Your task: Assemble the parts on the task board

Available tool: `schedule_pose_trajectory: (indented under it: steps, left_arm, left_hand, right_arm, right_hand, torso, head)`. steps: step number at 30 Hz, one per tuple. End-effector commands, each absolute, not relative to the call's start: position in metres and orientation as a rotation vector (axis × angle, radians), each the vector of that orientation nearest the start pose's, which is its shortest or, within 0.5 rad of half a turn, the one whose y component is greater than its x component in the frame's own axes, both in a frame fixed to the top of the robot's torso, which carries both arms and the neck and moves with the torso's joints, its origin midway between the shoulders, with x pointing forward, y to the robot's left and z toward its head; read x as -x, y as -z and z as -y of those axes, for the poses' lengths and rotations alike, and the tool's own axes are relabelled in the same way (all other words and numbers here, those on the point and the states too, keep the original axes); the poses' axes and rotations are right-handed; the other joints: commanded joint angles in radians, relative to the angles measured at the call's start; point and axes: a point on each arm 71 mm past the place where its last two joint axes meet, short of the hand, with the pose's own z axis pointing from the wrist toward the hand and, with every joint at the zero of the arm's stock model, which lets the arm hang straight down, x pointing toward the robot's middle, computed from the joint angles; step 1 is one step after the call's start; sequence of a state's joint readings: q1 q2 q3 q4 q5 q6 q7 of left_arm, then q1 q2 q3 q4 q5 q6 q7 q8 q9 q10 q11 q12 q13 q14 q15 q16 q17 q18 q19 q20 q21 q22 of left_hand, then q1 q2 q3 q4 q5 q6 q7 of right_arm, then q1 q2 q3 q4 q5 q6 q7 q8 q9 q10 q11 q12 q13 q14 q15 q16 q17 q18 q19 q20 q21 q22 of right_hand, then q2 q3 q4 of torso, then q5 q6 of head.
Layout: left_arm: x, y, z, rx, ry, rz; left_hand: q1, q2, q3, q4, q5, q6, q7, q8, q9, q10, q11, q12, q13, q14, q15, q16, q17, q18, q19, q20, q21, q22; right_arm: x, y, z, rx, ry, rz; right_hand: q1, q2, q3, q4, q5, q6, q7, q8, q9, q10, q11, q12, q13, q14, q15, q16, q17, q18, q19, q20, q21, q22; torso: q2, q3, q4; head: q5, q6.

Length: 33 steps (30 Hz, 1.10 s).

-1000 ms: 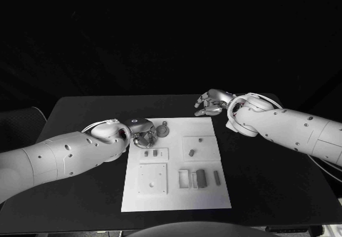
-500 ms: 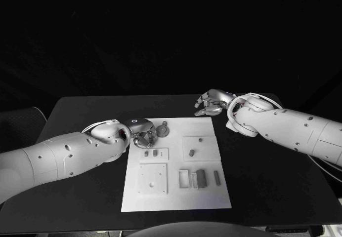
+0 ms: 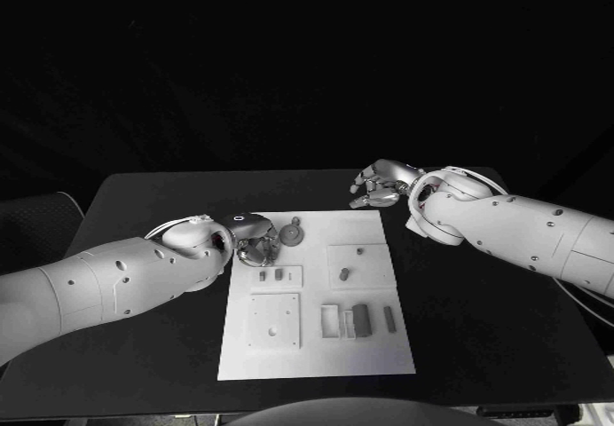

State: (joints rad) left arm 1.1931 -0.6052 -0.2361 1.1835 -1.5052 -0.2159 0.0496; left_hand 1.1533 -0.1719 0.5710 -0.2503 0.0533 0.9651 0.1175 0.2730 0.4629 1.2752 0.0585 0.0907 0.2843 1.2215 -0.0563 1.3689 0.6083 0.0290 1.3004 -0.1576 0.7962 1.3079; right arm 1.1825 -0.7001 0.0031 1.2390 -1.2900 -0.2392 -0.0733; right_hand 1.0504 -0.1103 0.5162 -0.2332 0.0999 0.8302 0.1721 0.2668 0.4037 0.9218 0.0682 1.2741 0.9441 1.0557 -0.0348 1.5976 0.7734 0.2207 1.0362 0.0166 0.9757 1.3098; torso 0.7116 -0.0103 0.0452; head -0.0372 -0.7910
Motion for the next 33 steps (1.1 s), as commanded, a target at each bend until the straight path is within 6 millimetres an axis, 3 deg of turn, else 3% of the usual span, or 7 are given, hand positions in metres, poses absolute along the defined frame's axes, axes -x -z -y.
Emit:
schedule_pose_trajectory:
  steps: [1, 15, 21, 33]
  left_arm:
    - [-0.506, 0.277, -0.172, -0.433, 0.580, -1.881]
    - [-0.507, 0.276, -0.173, -0.422, 0.577, -1.867]
    - [-0.508, 0.276, -0.178, -0.413, 0.563, -1.860]
    - [-0.511, 0.274, -0.199, -0.388, 0.531, -1.844]
  left_hand:
    - [0.000, -0.009, -0.009, -0.001, 0.001, -0.009, 0.000, -0.007, -0.002, -0.005, -0.001, -0.006, 0.002, -0.007, 0.000, -0.004, -0.001, 0.149, -0.008, 0.003, -0.004, 0.016]
    - [0.004, -0.007, -0.011, -0.001, 0.001, -0.020, 0.000, -0.011, -0.004, -0.004, -0.002, -0.005, 0.008, -0.010, -0.001, -0.005, -0.003, 0.150, -0.010, 0.003, -0.007, 0.015]
    - [0.007, -0.014, -0.014, 0.000, 0.001, -0.051, -0.005, -0.025, -0.011, -0.010, -0.001, -0.007, 0.013, -0.013, 0.001, -0.007, -0.005, 0.150, -0.011, 0.004, -0.010, 0.015]
    - [0.022, -0.031, -0.009, 0.011, 0.000, -0.066, -0.004, -0.025, -0.010, -0.037, 0.009, -0.017, 0.020, -0.021, 0.010, -0.007, -0.008, 0.153, -0.015, 0.011, -0.015, 0.015]
  right_arm:
    - [-0.537, 0.203, 0.213, -0.047, -0.630, -1.768]
    - [-0.537, 0.203, 0.213, -0.047, -0.629, -1.771]
    - [-0.537, 0.203, 0.213, -0.047, -0.630, -1.770]
    - [-0.537, 0.203, 0.214, -0.049, -0.627, -1.767]
  right_hand:
    - [-0.010, -0.001, -0.001, 0.008, 0.004, -0.001, 0.007, 0.000, -0.001, -0.006, 0.000, 0.003, -0.001, 0.003, -0.003, -0.004, 0.002, 0.041, 0.002, -0.009, -0.004, 0.009]
    - [-0.010, -0.001, -0.001, 0.008, 0.004, -0.001, 0.007, 0.000, -0.001, -0.006, 0.000, 0.004, -0.002, 0.003, -0.002, -0.004, 0.002, 0.041, 0.002, -0.009, -0.004, 0.009]
    - [-0.010, -0.001, -0.001, 0.008, 0.004, -0.001, 0.007, 0.000, -0.001, -0.006, 0.000, 0.004, -0.002, 0.003, -0.002, -0.004, 0.002, 0.041, 0.002, -0.009, -0.004, 0.009]
    - [-0.010, -0.001, 0.000, 0.008, 0.004, -0.001, 0.007, 0.000, -0.002, -0.006, 0.000, 0.004, -0.002, 0.003, -0.002, -0.004, 0.002, 0.041, 0.002, -0.009, -0.004, 0.009]
  torso:
    - [0.000, -0.0012, 0.0011]
    - [0.000, -0.0012, 0.0010]
    - [0.000, -0.0009, 0.0006]
    - [-0.001, -0.0003, 0.0011]
  head:
    - [-0.001, 0.002]
    - [-0.001, 0.004]
    - [0.000, 0.004]
    - [0.001, 0.010]
